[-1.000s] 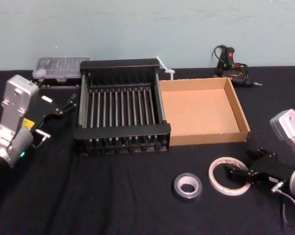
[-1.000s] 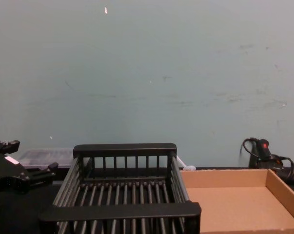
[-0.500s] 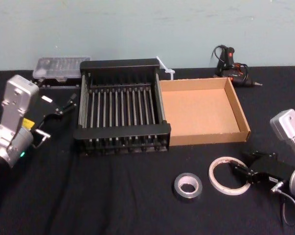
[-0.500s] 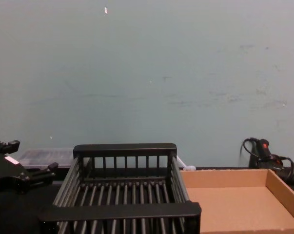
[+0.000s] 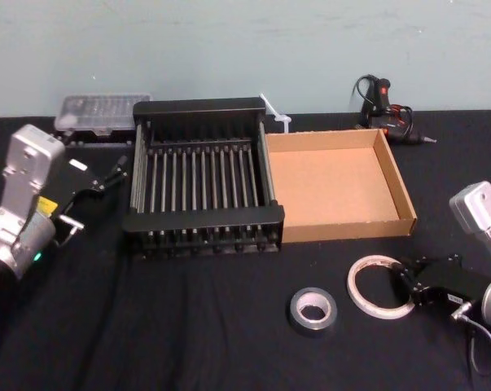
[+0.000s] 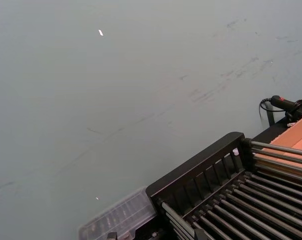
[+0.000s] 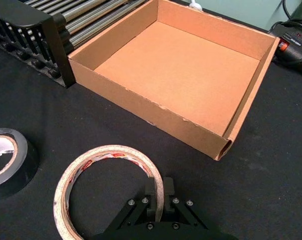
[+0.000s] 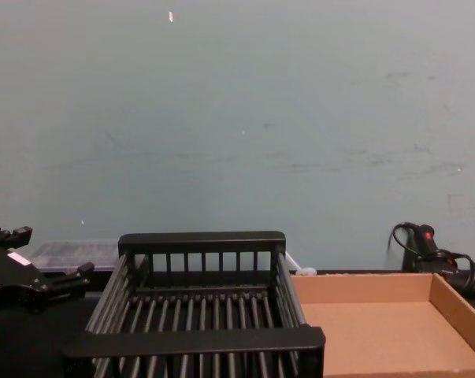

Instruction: Pick up the white tape and place it into the black box , Pick up the silver tape and place it into the brown box.

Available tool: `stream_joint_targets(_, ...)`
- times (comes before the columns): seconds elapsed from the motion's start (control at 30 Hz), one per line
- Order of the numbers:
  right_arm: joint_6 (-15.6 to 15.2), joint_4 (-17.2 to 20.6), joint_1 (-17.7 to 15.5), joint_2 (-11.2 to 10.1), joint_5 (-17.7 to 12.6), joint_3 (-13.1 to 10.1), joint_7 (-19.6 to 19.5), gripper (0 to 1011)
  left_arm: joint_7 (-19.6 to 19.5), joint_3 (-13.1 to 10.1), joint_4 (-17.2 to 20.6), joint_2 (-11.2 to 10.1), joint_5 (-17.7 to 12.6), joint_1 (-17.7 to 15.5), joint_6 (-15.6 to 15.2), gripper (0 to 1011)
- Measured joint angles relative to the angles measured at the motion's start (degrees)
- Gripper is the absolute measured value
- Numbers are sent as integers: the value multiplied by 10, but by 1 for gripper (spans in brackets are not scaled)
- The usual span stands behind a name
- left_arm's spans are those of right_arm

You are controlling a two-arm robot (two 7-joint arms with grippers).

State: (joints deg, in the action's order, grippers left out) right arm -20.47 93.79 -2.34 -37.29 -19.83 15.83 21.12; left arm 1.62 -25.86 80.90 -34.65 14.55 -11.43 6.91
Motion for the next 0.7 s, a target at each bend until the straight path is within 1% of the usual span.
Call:
stream_joint_targets(0.43, 1, 0, 0, 0, 0, -1, 0, 97, 0, 0, 0, 0, 0, 0, 0, 1001)
stream_joint_targets(0.63, 11, 9, -4, 0, 3, -10, 4, 97, 0, 0, 0, 0, 0, 0, 0, 1001)
stream_joint_targets(0.7, 13, 15, -6, 2, 1, -17, 5, 97, 0, 0, 0, 0, 0, 0, 0, 1001)
